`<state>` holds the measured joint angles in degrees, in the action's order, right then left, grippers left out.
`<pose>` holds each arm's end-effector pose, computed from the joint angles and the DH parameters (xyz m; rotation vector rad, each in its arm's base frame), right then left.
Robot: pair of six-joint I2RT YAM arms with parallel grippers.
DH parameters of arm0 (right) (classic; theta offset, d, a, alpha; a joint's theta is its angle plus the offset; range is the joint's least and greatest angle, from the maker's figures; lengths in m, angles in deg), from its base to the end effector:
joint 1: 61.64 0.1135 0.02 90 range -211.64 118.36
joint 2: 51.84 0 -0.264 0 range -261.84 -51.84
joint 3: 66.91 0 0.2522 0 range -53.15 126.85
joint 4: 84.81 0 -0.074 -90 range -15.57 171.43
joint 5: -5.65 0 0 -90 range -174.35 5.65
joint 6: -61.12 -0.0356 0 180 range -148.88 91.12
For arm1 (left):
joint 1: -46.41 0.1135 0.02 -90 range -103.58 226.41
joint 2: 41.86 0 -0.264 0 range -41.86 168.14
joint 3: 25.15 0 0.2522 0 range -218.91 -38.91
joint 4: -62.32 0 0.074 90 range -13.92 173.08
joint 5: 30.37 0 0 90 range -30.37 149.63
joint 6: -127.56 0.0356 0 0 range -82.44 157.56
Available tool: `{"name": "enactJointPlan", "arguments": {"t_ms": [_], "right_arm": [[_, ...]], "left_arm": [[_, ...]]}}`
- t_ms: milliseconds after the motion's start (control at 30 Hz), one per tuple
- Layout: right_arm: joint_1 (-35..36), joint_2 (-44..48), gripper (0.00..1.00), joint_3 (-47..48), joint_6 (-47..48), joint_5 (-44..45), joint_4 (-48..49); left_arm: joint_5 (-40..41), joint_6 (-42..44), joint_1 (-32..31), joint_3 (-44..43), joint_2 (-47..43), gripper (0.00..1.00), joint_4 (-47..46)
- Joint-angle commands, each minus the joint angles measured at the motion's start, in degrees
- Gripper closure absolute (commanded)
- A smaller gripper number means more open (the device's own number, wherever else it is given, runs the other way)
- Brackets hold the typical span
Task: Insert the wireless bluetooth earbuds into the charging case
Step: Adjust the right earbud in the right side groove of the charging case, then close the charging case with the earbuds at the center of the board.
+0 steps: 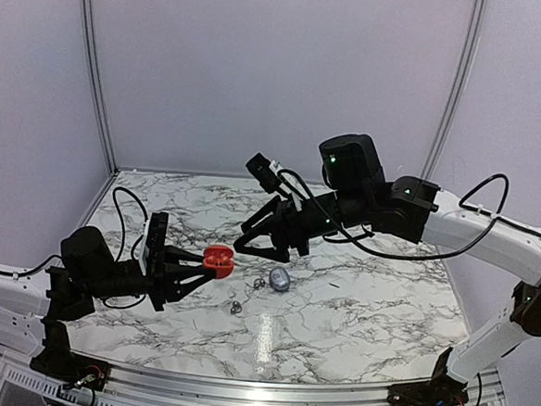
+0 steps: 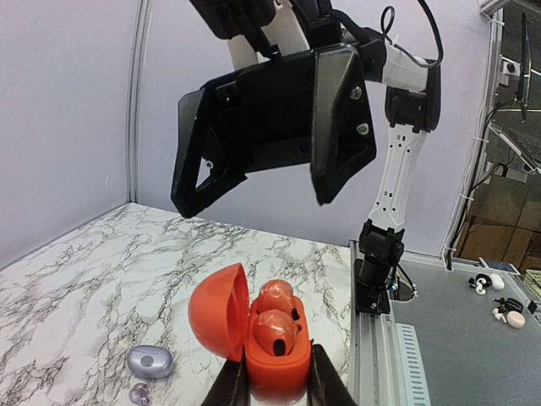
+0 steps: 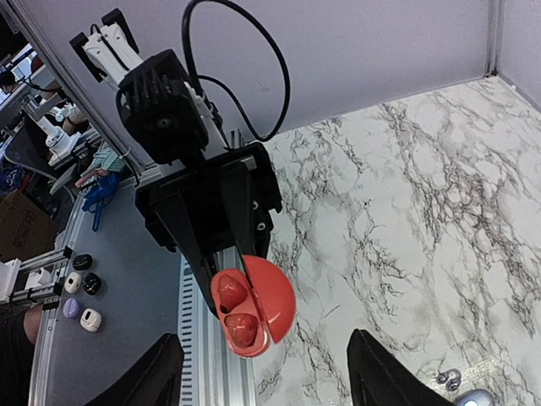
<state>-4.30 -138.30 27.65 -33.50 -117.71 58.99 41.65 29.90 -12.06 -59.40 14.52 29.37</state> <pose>0.1696 0.3009 0.3637 -1.3222 1.7839 1.2360 0.1022 -0.1876 0.2586 0.8842 1.2065 -1.1641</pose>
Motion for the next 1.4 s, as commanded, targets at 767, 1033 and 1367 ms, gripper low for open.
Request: {"name": "enactJointPlan", "arguments": {"t_ms": [767, 1033, 1367], "right_arm": [[0.65, -4.93, 0.3, 2.44, 1.61, -11.59, 4.95], [1.46, -5.18, 0.31, 2.59, 2.24, -13.78, 4.43], [3.62, -3.2, 0.37, 2.01, 5.61, -15.6, 2.04]], "left_arm": [[-1.95, -1.08, 0.29, -3.15, 1.86, 1.0, -2.32], [0.79, -2.16, 0.29, -3.15, 1.72, 1.0, -2.24], [3.51, -3.96, 0.9, -2.97, 2.02, 1.0, -1.97]]}}
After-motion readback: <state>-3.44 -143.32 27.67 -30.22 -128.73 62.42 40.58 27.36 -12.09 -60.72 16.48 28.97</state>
